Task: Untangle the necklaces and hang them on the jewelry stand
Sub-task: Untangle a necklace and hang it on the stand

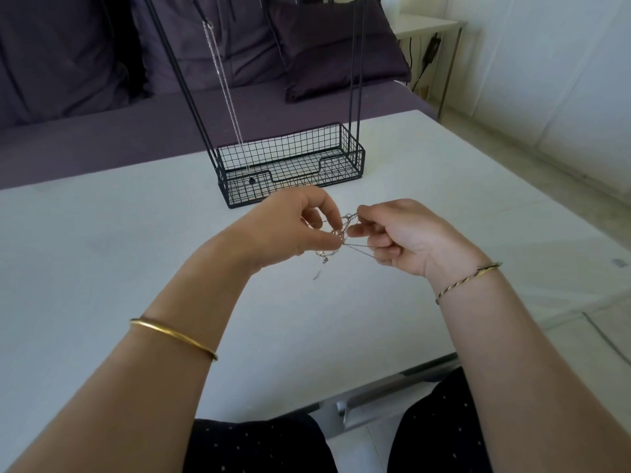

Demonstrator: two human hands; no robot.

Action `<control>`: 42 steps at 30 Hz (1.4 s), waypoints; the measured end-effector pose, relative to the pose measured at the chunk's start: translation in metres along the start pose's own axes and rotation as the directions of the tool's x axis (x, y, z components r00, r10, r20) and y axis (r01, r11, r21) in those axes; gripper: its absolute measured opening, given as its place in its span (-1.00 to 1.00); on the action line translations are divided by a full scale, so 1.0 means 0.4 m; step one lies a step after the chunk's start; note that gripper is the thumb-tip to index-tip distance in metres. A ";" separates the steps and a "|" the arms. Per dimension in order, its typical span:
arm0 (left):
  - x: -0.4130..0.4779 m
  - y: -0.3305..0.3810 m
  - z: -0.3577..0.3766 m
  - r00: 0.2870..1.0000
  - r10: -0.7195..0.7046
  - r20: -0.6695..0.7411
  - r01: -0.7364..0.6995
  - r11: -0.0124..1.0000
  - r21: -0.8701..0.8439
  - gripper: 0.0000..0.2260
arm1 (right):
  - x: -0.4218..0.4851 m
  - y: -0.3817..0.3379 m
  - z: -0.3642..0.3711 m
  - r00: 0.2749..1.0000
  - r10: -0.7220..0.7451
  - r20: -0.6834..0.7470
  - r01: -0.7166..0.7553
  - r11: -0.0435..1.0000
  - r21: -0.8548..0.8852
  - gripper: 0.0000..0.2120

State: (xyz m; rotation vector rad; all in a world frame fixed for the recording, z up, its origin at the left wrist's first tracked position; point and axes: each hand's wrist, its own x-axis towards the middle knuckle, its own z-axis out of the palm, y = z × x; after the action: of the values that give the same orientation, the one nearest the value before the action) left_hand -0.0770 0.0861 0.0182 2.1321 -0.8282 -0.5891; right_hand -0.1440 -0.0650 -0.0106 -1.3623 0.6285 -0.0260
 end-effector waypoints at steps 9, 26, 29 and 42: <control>0.001 0.000 -0.004 0.997 0.070 -0.030 -0.056 0.937 0.345 -0.92 | 0.007 0.011 0.000 1.000 -0.015 0.004 0.016 0.988 -0.155 -0.75; 0.019 -0.027 -0.007 0.940 0.005 -0.342 0.023 0.997 0.077 -0.91 | 0.023 0.024 -0.018 0.968 0.206 0.144 -0.243 0.914 0.324 -0.74; 0.022 -0.023 -0.005 0.927 -0.006 -0.375 -0.020 0.998 -0.064 -0.88 | 0.027 0.030 -0.009 0.960 0.232 0.160 -0.281 0.827 0.487 -0.74; 0.044 -0.024 0.025 0.880 0.129 -0.456 -0.074 0.988 0.135 -0.94 | 0.030 0.036 0.027 0.962 0.248 0.114 -0.267 0.767 0.583 -0.75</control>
State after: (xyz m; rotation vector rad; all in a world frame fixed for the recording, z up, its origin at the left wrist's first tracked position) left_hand -0.0678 0.0735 0.0023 2.1855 -0.7054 0.0365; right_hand -0.1344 -0.0564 -0.0279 -0.6534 0.7032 0.0192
